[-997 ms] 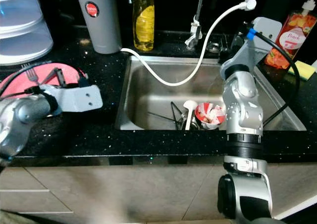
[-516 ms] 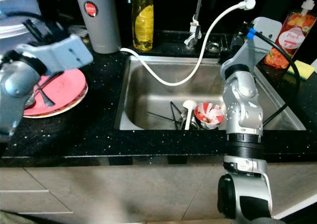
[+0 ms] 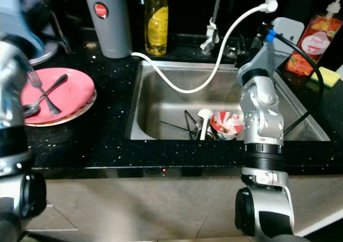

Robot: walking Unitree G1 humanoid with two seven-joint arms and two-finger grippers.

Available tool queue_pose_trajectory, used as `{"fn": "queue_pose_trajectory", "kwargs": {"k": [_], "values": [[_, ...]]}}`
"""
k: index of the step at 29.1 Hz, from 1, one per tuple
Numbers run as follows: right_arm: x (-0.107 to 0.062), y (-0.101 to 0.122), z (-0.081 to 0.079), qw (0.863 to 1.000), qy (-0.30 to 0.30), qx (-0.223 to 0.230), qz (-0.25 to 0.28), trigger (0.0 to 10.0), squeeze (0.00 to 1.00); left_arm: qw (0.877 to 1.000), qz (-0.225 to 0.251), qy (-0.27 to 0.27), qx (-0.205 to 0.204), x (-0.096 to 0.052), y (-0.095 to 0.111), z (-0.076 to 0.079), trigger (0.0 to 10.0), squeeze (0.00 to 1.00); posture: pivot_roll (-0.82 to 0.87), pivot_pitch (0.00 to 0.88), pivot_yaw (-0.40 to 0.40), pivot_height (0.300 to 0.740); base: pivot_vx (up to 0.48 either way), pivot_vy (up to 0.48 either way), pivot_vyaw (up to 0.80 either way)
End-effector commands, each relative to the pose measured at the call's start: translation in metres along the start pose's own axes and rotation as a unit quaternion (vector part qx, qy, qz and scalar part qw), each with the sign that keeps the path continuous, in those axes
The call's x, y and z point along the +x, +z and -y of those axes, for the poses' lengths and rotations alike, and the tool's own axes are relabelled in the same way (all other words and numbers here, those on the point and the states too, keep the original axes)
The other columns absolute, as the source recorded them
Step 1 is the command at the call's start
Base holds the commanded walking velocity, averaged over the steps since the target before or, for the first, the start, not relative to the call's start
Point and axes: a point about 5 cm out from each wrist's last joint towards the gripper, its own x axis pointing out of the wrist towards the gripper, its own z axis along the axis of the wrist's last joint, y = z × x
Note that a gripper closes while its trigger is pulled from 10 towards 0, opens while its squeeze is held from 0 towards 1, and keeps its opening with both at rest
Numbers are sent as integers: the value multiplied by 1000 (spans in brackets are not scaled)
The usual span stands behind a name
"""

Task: Kitchen organization

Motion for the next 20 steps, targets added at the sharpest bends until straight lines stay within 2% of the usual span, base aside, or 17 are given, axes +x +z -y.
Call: {"fn": "queue_pose_trajectory", "kwargs": {"k": [1,2,3,5,7,9,10,12,13,14,16,17,18,19,20], "values": [[1,2,-1,1000,1,3,5,10000,0,996,-26,15,-78,2,-8,-6,10000,0,259,0,-58,740,0,0,0],[1,3,-1,1000,1,2,6,10000,0,988,-48,27,-143,3,-14,-11,10000,0,260,0,-58,740,0,0,0],[1,3,-1,1000,1,2,6,10000,0,988,-48,27,-143,3,-14,-11,10000,0,260,0,-58,740,0,0,0],[1,3,-1,1000,2,2,6,10000,0,980,-90,25,-177,3,-24,-11,10000,0,260,0,-61,740,0,0,0],[1,3,-2,1000,4,2,7,10000,0,975,-124,18,-184,3,-31,-10,10000,0,261,0,-61,740,0,0,0],[2,3,-5,1000,19,-3,4,10000,0,969,-145,-33,-199,5,-35,1,10000,0,260,0,-64,740,0,0,0],[2,3,-5,1000,19,-3,4,10000,0,969,-145,-33,-199,5,-35,1,10000,0,260,0,-64,740,0,0,0],[0,-3,-12,997,72,-18,-21,10000,0,951,-175,-101,-234,9,-40,15,10000,0,257,0,-63,740,0,0,0],[0,-3,-12,997,72,-18,-21,10000,0,951,-175,-101,-234,9,-40,15,10000,0,257,0,-63,740,0,0,0],[-2,-5,-16,993,111,-31,-35,10000,0,941,-184,-124,-254,10,-42,23,10000,0,255,0,-62,740,0,0,0],[-2,-5,-16,993,111,-31,-35,10000,0,941,-184,-124,-254,10,-42,23,10000,0,255,0,-62,740,0,0,0],[-8,-9,-21,983,164,-54,-59,10000,0,934,-193,-142,-264,11,-44,30,10000,0,255,0,-62,740,0,0,0],[-8,-9,-21,983,164,-54,-59,10000,0,934,-193,-142,-264,11,-44,30,10000,0,255,0,-62,740,0,0,0],[-15,-14,-22,969,216,-79,-87,10000,0,929,-203,-156,-267,12,-47,38,10000,0,247,0,-57,740,0,0,0],[-15,-14,-22,969,216,-79,-87,10000,0,929,-203,-156,-267,12,-47,38,10000,0,247,0,-57,740,0,0,0]]}}
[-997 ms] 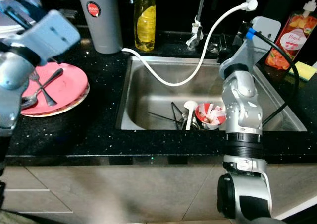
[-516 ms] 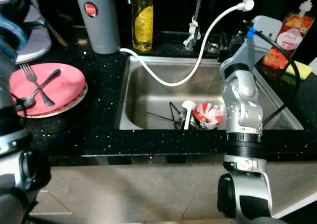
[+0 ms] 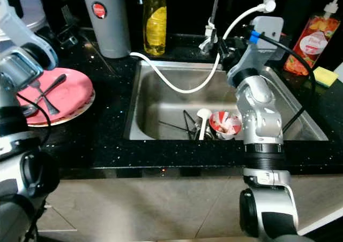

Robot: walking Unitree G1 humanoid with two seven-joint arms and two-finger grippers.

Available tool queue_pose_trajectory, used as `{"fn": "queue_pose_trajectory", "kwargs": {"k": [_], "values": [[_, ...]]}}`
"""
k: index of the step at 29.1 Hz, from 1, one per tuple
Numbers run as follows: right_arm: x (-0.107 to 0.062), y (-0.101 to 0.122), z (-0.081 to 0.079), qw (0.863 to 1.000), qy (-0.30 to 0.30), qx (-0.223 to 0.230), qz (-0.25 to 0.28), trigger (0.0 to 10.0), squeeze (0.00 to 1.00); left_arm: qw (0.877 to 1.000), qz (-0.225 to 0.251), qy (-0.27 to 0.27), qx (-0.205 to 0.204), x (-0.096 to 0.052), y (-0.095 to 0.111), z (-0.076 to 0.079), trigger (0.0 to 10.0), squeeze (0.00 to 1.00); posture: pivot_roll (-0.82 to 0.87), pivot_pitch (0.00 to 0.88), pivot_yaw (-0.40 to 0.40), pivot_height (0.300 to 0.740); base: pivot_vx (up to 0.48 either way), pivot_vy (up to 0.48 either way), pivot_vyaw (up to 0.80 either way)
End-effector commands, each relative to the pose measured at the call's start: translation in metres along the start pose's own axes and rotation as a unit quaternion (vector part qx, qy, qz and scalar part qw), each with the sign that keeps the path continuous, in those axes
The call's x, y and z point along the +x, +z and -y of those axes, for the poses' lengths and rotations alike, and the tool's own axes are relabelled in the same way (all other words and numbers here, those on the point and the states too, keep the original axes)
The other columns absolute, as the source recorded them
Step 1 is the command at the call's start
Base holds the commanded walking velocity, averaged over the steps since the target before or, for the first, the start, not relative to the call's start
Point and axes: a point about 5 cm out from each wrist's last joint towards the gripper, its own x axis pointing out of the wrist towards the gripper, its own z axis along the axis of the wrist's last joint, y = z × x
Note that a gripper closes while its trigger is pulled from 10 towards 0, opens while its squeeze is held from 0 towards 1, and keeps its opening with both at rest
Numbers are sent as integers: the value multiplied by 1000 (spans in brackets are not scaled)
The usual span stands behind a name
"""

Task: Kitchen organization

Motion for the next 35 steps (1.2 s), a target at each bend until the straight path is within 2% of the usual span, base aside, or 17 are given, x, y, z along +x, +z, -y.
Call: {"fn": "queue_pose_trajectory", "kwargs": {"k": [1,2,3,4,5,6,7,11,14,17,19,23,25,30,31,34,35], "values": [[-2,-6,-7,999,40,-3,-22,10000,0,1000,-19,-22,-7,6,-6,8,10000,0,247,0,-57,740,0,0,0],[-12,-11,-12,993,104,-23,-52,10000,0,999,-32,-31,-9,9,-12,12,10000,0,239,0,-54,740,0,0,0],[-29,-13,-17,981,180,-34,-63,10000,0,998,-50,-37,-5,13,-20,15,10000,0,235,0,-52,740,0,0,0],[-29,-13,-17,981,180,-34,-63,10000,0,998,-50,-37,-5,13,-20,15,10000,0,235,0,-52,740,0,0,0],[-41,-14,-15,972,220,-39,-70,10000,0,997,-68,-42,-6,16,-27,18,10000,0,232,0,-51,740,0,0,0],[-41,-14,-15,972,220,-39,-70,10000,0,997,-68,-42,-6,16,-27,18,10000,0,232,0,-51,740,0,0,0],[-49,-15,-10,969,233,-39,-75,10000,0,996,-81,-47,-7,17,-32,19,10000,0,230,0,-50,740,0,0,0],[-60,-15,14,973,208,-38,-88,10000,0,989,-125,-75,-8,23,-48,28,10000,0,229,0,-51,740,0,0,0],[-62,-15,22,975,196,-44,-93,10000,0,987,-136,-82,-9,26,-54,31,10000,0,229,0,-51,740,0,0,0],[-70,-14,41,978,168,-59,-110,10000,0,982,-164,-99,-5,37,-68,41,10000,0,223,0,-54,740,0,0,0],[-73,-12,48,977,162,-67,-120,10000,0,978,-179,-103,6,44,-76,46,10000,0,224,0,-55,740,0,0,0],[-76,-12,54,975,157,-81,-137,10000,0,976,-193,-99,18,53,-85,50,10000,0,222,0,-55,740,0,0,0],[-75,-12,63,974,136,-100,-150,10000,0,974,-199,-106,26,61,-92,59,10000,0,220,0,-54,740,0,0,0],[-72,-7,76,978,95,-113,-149,10000,0,970,-206,-125,25,71,-104,73,10000,0,210,0,-50,740,0,0,0],[-69,-4,76,979,89,-113,-141,10000,0,968,-216,-129,21,73,-111,77,10000,0,198,0,-42,740,0,0,0],[-67,-1,76,981,86,-113,-135,10000,0,966,-223,-131,20,75,-116,80,10000,0,195,0,-40,740,0,0,0],[-62,2,69,981,98,-112,-126,10000,0,960,-240,-137,38,76,-128,84,10000,0,185,0,-32,740,0,0,0]]}}
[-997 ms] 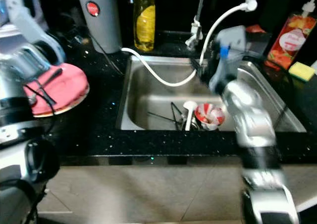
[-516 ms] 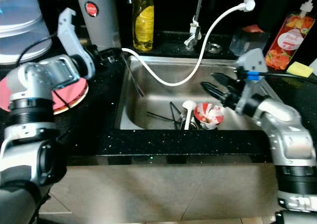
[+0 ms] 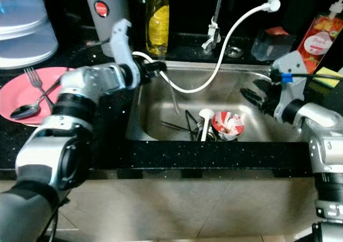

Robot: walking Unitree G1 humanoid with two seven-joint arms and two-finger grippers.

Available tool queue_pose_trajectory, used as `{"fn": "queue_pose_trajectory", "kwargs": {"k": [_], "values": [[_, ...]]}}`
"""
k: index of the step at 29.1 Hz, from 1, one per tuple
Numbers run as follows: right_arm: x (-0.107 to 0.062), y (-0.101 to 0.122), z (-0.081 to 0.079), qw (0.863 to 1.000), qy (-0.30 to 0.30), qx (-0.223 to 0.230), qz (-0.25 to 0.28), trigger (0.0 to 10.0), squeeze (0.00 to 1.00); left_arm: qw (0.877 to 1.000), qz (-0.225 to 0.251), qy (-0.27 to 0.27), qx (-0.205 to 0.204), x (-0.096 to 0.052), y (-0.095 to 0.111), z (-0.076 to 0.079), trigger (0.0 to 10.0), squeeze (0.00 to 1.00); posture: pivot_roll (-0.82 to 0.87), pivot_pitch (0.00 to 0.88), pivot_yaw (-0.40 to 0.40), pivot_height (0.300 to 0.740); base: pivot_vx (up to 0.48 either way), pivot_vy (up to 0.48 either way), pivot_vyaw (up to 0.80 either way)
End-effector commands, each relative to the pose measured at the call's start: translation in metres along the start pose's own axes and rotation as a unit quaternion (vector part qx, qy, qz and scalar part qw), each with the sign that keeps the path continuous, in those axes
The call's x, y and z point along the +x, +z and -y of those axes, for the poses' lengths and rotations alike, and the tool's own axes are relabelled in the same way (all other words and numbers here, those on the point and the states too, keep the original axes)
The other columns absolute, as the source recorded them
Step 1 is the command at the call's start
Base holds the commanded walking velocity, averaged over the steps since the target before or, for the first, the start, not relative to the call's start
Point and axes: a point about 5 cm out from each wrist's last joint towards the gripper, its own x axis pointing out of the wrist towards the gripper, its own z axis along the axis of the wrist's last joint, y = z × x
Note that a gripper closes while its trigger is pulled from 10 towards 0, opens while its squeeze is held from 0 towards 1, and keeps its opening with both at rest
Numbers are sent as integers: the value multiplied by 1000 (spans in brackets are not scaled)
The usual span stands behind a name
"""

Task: Kitchen organization

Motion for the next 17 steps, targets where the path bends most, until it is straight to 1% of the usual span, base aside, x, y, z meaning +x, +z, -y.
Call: {"fn": "queue_pose_trajectory", "kwargs": {"k": [1,2,3,5,7,8,9,10,11,12,13,14,15,16,17], "values": [[8,12,-5,1000,12,-6,23,10000,0,998,-39,-9,41,14,-17,10,10000,0,181,0,-29,740,0,0,0],[17,18,-12,999,28,1,36,10000,0,996,-57,-13,65,19,-26,13,10000,0,181,0,-29,740,0,0,0],[17,18,-12,999,28,1,36,10000,0,996,-57,-13,65,19,-26,13,10000,0,181,0,-29,740,0,0,0],[33,25,-26,997,56,9,48,10000,0,992,-72,-20,103,25,-37,16,10000,0,185,0,-31,740,0,0,0],[44,26,-37,996,77,13,50,10000,0,989,-76,-23,125,28,-42,16,10000,0,193,0,-39,740,0,0,0],[44,26,-37,996,77,13,50,10000,0,989,-76,-23,125,28,-42,16,10000,0,193,0,-39,740,0,0,0],[54,27,-50,994,96,22,55,10000,0,986,-83,-29,142,30,-50,16,10000,0,201,0,-47,740,0,0,0],[54,27,-50,994,96,22,55,10000,0,986,-83,-29,142,30,-50,16,10000,0,201,0,-47,740,0,0,0],[57,28,-54,993,102,26,58,10000,0,985,-87,-31,145,31,-53,16,10000,0,201,0,-47,740,0,0,0],[59,28,-56,992,105,28,60,10000,0,985,-90,-34,146,31,-55,16,10000,75,201,0,-47,740,0,0,0],[60,28,-59,992,109,29,61,10000,0,984,-90,-38,150,31,-56,15,10000,75,204,0,-49,740,0,0,0],[61,28,-61,992,109,31,62,10000,0,984,-84,-34,151,31,-56,14,10000,1000,205,0,-50,740,0,0,0],[62,27,-64,991,110,36,62,10000,0,985,-46,-43,158,29,-46,14,10000,1000,205,0,-50,740,0,0,0],[62,27,-64,991,110,36,62,10000,0,985,-46,-43,158,29,-46,14,10000,1000,205,0,-50,740,0,0,0],[62,27,-64,991,109,38,63,10000,0,985,-36,-46,160,29,-43,14,10000,1000,203,0,-49,740,0,0,0]]}}
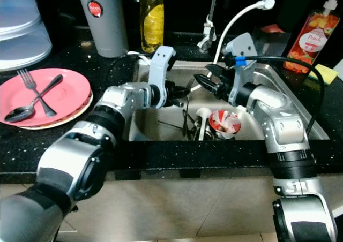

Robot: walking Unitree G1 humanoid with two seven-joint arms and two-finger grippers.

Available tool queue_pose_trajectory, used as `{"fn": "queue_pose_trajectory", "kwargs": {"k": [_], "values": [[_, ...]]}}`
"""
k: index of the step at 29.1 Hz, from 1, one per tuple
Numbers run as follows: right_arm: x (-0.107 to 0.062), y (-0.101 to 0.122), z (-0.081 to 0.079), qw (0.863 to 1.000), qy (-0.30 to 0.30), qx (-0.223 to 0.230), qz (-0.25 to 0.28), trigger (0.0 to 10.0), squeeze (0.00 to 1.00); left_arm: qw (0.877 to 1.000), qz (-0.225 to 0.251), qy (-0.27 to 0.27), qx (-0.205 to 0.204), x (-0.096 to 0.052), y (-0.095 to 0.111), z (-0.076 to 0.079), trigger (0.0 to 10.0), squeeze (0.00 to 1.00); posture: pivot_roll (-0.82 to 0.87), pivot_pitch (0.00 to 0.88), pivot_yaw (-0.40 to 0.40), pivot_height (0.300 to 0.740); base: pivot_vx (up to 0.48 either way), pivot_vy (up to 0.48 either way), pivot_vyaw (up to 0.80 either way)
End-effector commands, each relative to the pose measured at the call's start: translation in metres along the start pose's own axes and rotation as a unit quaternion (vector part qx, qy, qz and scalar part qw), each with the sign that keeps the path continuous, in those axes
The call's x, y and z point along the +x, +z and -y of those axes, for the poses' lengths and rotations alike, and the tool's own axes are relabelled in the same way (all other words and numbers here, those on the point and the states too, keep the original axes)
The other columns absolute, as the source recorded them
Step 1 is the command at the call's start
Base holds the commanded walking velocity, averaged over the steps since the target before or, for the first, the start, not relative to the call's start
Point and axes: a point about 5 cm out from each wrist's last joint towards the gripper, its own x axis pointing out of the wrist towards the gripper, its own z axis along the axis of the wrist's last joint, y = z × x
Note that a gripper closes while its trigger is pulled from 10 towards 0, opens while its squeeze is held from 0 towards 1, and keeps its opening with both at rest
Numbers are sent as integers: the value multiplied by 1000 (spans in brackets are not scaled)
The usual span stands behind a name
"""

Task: Kitchen organization

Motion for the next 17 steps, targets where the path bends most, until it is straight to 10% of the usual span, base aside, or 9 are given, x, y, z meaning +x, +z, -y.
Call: {"fn": "queue_pose_trajectory", "kwargs": {"k": [1,2,7,17], "values": [[0,1,1,1000,-4,-3,-5,10000,0,999,44,-11,7,-4,14,-1,10000,1000,203,0,-49,740,0,0,0],[0,2,0,1000,-4,-2,-3,10000,0,996,89,-10,10,-10,31,-4,10000,0,204,0,-48,740,0,0,0],[-3,6,-2,1000,-4,1,11,10000,0,981,189,-25,38,-42,78,-9,10000,0,209,0,-49,740,0,0,0],[-1,12,-7,999,-18,13,39,10000,0,965,207,31,159,-94,93,1,10000,0,232,0,-52,740,0,0,0]]}}
